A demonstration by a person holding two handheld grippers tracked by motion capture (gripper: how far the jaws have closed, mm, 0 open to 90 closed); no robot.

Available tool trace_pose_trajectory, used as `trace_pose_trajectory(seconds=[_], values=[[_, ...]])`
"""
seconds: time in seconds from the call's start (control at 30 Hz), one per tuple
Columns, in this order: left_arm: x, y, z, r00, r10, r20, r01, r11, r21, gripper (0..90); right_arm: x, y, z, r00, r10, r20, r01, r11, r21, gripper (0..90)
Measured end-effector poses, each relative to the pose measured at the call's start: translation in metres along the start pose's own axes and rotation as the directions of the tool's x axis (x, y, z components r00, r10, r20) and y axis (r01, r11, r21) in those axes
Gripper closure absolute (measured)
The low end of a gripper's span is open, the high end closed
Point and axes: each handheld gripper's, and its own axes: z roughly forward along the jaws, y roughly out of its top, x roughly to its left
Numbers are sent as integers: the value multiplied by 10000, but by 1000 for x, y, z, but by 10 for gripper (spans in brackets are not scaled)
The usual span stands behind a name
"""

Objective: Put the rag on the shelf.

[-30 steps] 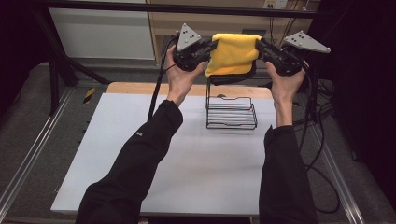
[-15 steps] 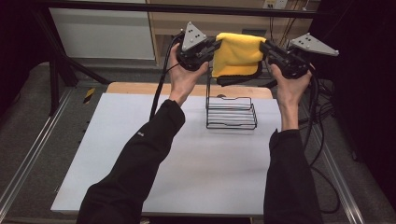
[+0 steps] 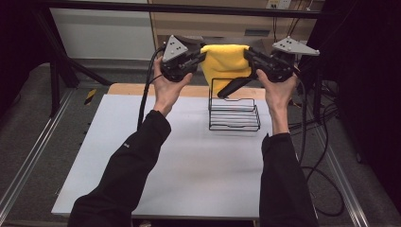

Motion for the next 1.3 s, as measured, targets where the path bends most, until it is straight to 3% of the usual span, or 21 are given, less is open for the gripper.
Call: trace_pose_trajectory(seconds=[0.1,0.27,0.33,0.4,0.53,0.6,0.7,0.83,1.0,1.1,1.2,1.3], values=[[8,-4,-7,9999,-73,-122,74,9999,82,811,6,1,5,10000,34,-90,-33,9999,169,797],[19,-7,-17,9990,-298,-334,300,9995,55,812,16,1,16,9979,473,-432,-463,9986,242,795],[20,-9,-19,9993,-289,-254,292,9995,100,812,19,1,19,9982,448,-395,-434,9984,357,795],[17,-10,-18,9993,-348,125,345,9991,238,812,18,1,18,9986,462,-270,-449,9979,473,796],[4,-9,-9,9979,-360,529,346,9991,260,812,9,-2,5,9982,605,40,-606,9968,530,796],[-6,-8,-1,9977,-186,653,163,9992,363,812,-1,-9,-7,9961,801,377,-818,9955,468,796],[-20,-6,10,9976,26,686,-54,9991,409,812,-8,-15,-14,9948,892,492,-913,9949,426,797],[-33,-2,21,9963,223,826,-256,9989,397,812,-23,-25,-28,9926,866,855,-882,9960,157,795],[-43,5,34,9960,404,800,-436,9983,388,811,-30,-26,-34,9906,657,1200,-655,9978,-51,794],[-49,6,35,9936,533,1000,-564,9980,286,811,-35,-29,-40,9902,635,1244,-614,9979,-206,791],[-58,5,34,9891,927,1143,-962,9950,258,806,-38,-36,-47,9902,674,1223,-641,9975,-310,786],[-62,1,33,9870,1041,1224,-1107,9927,477,799,-38,-45,-50,9909,634,1188,-599,9977,-325,783]])
